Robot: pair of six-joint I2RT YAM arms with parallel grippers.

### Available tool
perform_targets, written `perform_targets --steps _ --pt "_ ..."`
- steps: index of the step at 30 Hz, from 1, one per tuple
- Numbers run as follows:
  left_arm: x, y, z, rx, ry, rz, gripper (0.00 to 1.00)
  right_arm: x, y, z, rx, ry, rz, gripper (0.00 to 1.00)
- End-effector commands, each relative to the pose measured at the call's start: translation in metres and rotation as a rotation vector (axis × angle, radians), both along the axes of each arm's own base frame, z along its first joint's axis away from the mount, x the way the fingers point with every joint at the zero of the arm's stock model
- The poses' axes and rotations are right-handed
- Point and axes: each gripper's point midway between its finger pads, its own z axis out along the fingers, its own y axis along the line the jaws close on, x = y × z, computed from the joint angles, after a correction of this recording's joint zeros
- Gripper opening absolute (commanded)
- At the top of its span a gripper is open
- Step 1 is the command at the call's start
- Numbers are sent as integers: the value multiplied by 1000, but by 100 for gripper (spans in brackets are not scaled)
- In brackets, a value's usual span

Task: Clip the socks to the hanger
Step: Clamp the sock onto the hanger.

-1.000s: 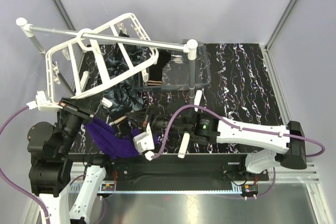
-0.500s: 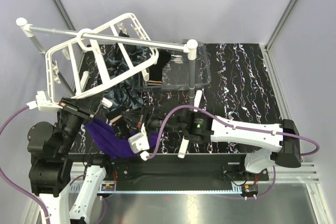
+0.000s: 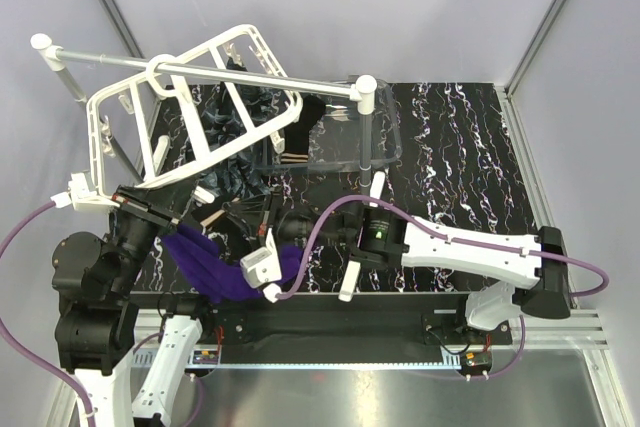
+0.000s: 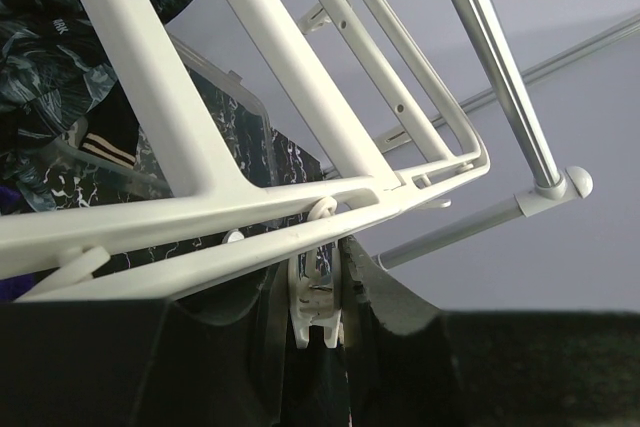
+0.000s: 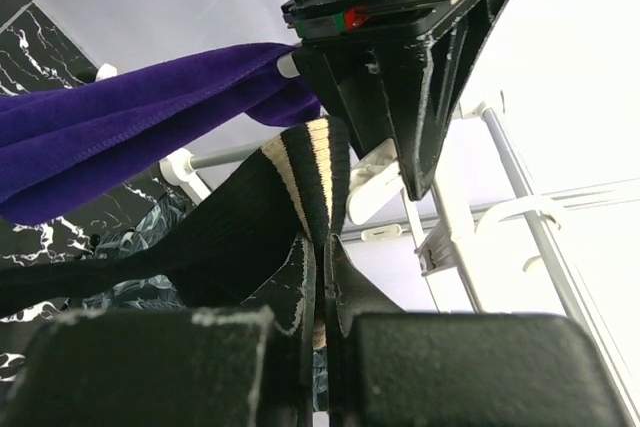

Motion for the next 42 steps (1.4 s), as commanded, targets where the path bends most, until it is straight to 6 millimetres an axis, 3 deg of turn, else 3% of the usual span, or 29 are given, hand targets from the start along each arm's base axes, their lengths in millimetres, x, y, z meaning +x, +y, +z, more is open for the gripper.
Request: perform_targets --steps 1,19,30,42 --pt "-8 -7 19 -9 -48 -45 0 0 5 18 46 -15 20 0" --pt "-10 -7 19 -9 -46 -48 0 11 5 38 98 -20 16 0" --pt "-10 -10 18 -10 -49 -65 0 13 9 37 100 -22 16 0" --pt "-12 -8 16 -11 -46 -52 11 15 10 49 143 -31 20 0"
